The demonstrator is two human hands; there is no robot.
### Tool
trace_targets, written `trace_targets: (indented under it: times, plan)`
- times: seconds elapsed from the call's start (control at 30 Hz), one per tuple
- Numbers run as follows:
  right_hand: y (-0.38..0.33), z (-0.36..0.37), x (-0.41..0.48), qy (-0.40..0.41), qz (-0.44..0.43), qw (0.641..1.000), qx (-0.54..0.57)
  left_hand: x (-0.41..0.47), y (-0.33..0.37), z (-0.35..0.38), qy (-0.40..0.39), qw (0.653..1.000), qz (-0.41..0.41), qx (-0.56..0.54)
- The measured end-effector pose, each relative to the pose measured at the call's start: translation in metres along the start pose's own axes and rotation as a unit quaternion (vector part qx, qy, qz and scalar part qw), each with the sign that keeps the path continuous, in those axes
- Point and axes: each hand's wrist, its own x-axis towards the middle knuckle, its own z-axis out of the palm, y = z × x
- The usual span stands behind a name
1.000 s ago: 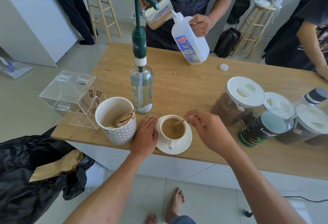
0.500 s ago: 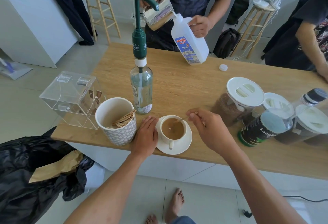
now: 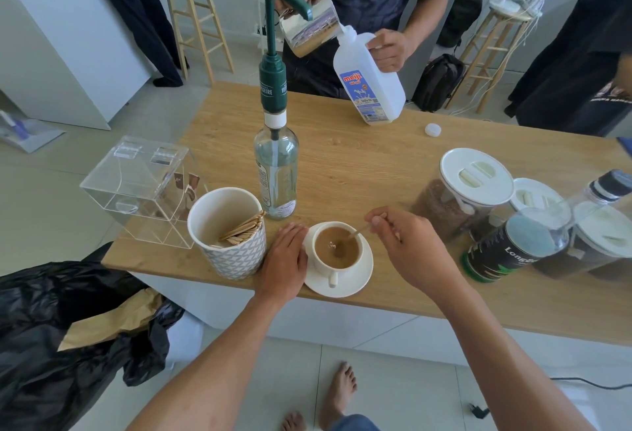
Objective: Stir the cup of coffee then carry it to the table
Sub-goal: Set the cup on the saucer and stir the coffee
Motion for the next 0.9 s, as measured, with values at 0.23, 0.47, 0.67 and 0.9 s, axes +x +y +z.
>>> trace_targets:
  times: [0.23,0.47,0.67,0.9]
  plan:
    - [-0.0019,-0.0003,-0.0016,-0.02,0.008,1.0,0.0,-0.0001,-0.0021,0.0014,-0.006,1.0,-0.005,-0.001]
    - [-0.0052,0.0013,-0.0034,-0.039,0.008,0.999,0.002,0.0003,-0.002,0.0012,-0.006,1.0,-0.007,-0.008]
    - [-0.0109,0.0035,-0.0045,-0.043,0.013,0.998,0.034,0.0001,-0.0027,0.0006,-0.008,1.0,-0.006,-0.007]
    - [-0.0099,0.0024,-0.0053,-0.025,0.017,0.999,0.012,-0.0004,-0.0027,0.0008,-0.007,1.0,-0.006,-0.005]
